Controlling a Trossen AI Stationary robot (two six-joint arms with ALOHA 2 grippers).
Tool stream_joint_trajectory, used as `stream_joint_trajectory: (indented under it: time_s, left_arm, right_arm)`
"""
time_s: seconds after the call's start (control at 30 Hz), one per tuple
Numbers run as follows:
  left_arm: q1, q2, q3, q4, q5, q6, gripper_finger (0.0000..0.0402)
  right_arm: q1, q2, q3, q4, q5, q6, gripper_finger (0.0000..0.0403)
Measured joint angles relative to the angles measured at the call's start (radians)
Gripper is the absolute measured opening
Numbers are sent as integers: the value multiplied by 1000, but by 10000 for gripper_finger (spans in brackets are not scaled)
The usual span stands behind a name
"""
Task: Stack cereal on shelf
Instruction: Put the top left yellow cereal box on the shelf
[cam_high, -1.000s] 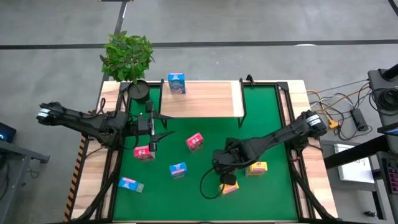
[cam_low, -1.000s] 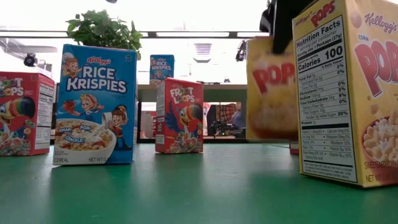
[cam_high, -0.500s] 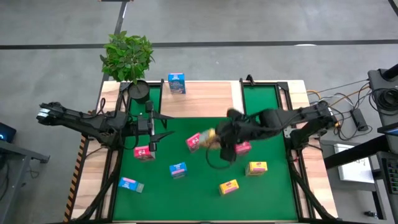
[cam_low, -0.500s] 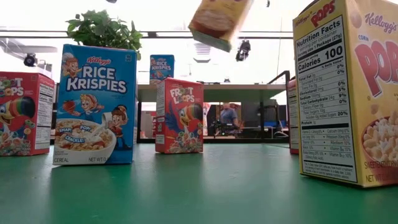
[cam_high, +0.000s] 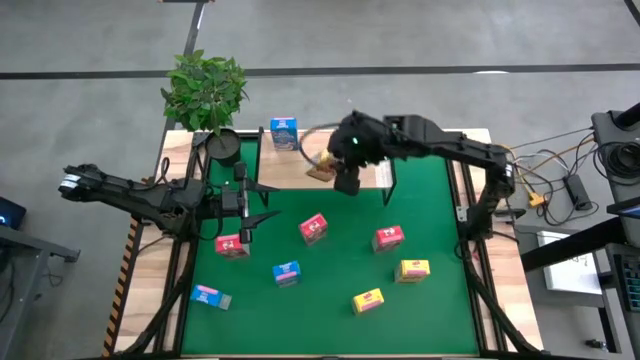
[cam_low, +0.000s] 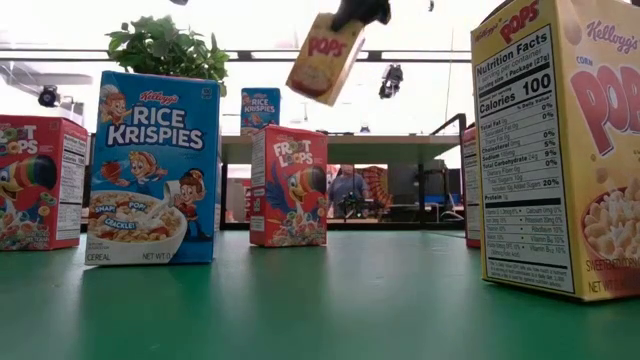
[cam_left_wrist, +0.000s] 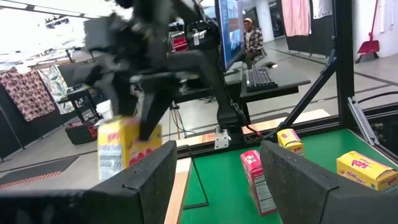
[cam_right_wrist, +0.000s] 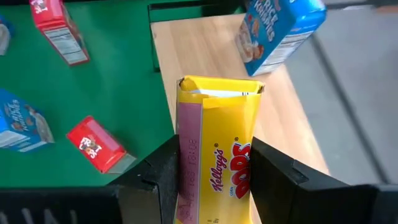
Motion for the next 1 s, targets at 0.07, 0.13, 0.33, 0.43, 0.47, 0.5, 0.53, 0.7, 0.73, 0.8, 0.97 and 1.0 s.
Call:
stream_joint_trajectory:
  time_s: [0.07, 0.13, 0.33, 0.43, 0.47, 0.5, 0.53, 0.7, 0.73, 0.8, 0.97, 1.0]
  left_arm:
    - [0, 0, 0, 0, 0, 5, 215]
    - [0, 0, 0, 0, 0, 5, 215]
    - [0, 0, 0, 1, 0, 5, 215]
    - [0, 0, 0, 2, 0, 5, 215]
    - [0, 0, 0, 2, 0, 5, 215]
    - [0, 0, 0, 2, 0, 5, 215]
    - [0, 0, 0, 2, 0, 5, 215]
    - [0, 0, 0, 1, 0, 5, 215]
    - [0, 0, 0, 1, 0, 5, 215]
    - [0, 0, 0, 0, 0, 5, 215]
    - [0, 0, 0, 0, 0, 5, 215]
    - [0, 0, 0, 0, 0, 5, 215]
  right_arm:
    - [-42, 26, 26, -23, -52, -13, 150]
    - [-75, 51, 51, -52, -67, -30, 150]
    - [-136, 109, 110, -101, -75, -42, 159]
    - [-150, 122, 121, -100, -76, -53, 181]
    - [-156, 127, 121, -97, -75, -55, 189]
    - [-159, 134, 121, -96, -75, -58, 198]
    - [-162, 140, 121, -95, -75, -60, 205]
    - [-171, 157, 123, -94, -74, -68, 234]
    - [-171, 157, 123, -89, -74, -67, 238]
    - [-171, 155, 124, -87, -74, -67, 242]
    - [-171, 142, 147, -82, -73, -32, 244]
    - [-171, 139, 158, -81, -73, -23, 242]
